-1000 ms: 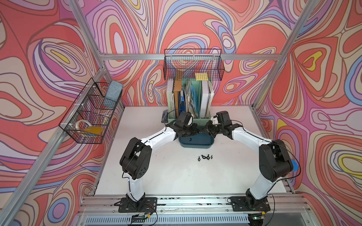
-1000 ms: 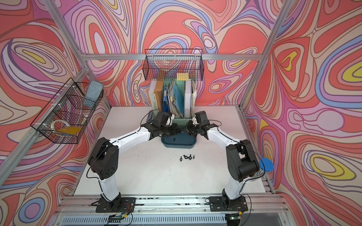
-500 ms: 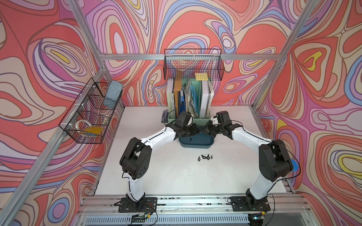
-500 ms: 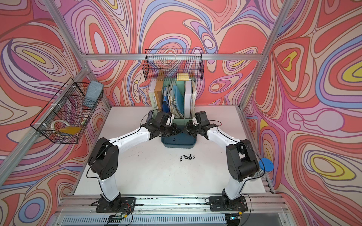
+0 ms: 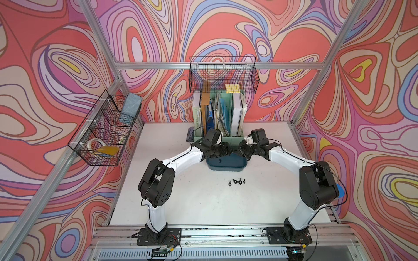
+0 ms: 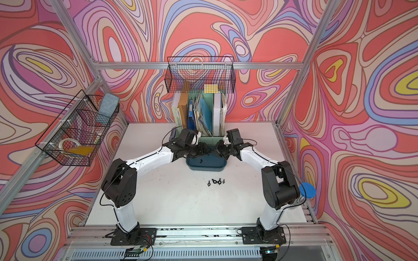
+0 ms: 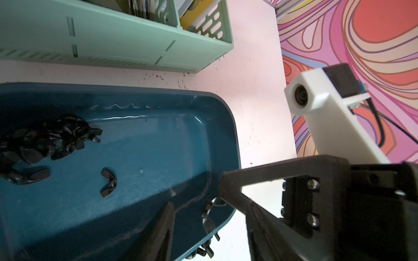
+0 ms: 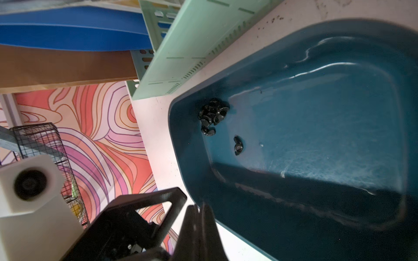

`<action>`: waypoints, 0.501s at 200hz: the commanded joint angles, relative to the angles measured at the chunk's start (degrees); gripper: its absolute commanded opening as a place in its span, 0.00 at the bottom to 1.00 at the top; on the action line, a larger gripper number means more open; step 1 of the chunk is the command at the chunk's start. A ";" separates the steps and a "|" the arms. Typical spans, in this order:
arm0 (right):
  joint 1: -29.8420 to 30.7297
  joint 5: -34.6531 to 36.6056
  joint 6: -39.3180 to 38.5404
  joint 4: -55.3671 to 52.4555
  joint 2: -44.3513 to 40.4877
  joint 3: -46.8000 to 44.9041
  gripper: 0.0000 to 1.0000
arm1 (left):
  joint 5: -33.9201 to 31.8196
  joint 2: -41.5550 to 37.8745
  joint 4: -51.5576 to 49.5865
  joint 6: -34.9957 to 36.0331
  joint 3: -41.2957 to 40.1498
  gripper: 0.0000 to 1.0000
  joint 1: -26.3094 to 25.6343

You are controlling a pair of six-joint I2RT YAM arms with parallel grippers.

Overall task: Take out the wing nut from the storage box
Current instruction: Pick up the wing nut from the storage box.

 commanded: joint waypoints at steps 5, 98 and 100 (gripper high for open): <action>-1.64 1.33 -4.63 -5.40 -2.19 -0.07 0.00 | -1.22 -2.74 -0.52 1.86 0.09 0.63 1.14; -6.94 8.24 -19.51 -28.80 -13.59 0.39 0.00 | -4.72 -7.09 -2.97 4.84 -1.70 0.99 3.96; -6.97 8.50 -19.83 -29.31 -13.81 0.41 0.00 | -4.81 -7.27 -2.97 4.94 -1.79 0.99 4.03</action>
